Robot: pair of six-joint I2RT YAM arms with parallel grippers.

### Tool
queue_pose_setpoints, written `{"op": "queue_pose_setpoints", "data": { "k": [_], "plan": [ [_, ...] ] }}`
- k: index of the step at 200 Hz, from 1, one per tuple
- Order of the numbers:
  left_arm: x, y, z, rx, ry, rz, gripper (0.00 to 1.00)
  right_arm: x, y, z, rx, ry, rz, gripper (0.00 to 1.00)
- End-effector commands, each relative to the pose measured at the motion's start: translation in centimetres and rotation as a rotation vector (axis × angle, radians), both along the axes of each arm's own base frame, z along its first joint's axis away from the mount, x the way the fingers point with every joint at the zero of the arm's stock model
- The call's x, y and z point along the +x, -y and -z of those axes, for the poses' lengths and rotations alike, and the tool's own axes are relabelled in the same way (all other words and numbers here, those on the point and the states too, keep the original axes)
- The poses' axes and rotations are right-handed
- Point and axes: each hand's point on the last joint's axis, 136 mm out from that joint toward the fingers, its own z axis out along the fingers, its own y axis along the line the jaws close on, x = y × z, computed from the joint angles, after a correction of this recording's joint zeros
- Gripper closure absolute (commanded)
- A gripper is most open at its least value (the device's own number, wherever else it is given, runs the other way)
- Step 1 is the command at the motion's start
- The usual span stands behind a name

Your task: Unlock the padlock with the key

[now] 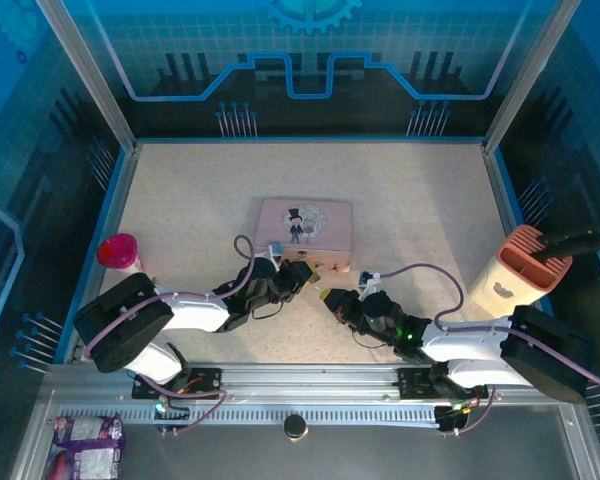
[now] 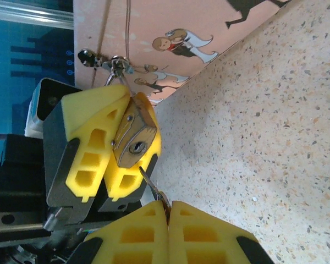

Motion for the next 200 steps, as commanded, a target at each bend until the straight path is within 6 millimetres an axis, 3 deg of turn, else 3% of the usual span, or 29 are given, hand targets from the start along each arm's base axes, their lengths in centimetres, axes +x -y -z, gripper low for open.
{"op": "queue_pose_setpoints", "data": {
  "k": [1,123,200],
  "plan": [
    [0.2,1.4,-4.8,-0.176,0.124,0.048,1.00,0.2,-0.1,-0.4,0.074,-0.019,0.011,1.00],
    [0.5,1.8,-3.9,-0.226,0.097,0.055,1.00,0.4,1.2,-1.4,0.092,-0.008,0.047,1.00],
    [0.4,1.7,-3.9,-0.238,0.099,0.058,1.00,0.6,1.8,-0.9,0.127,-0.041,0.075,1.00]
  ]
}}
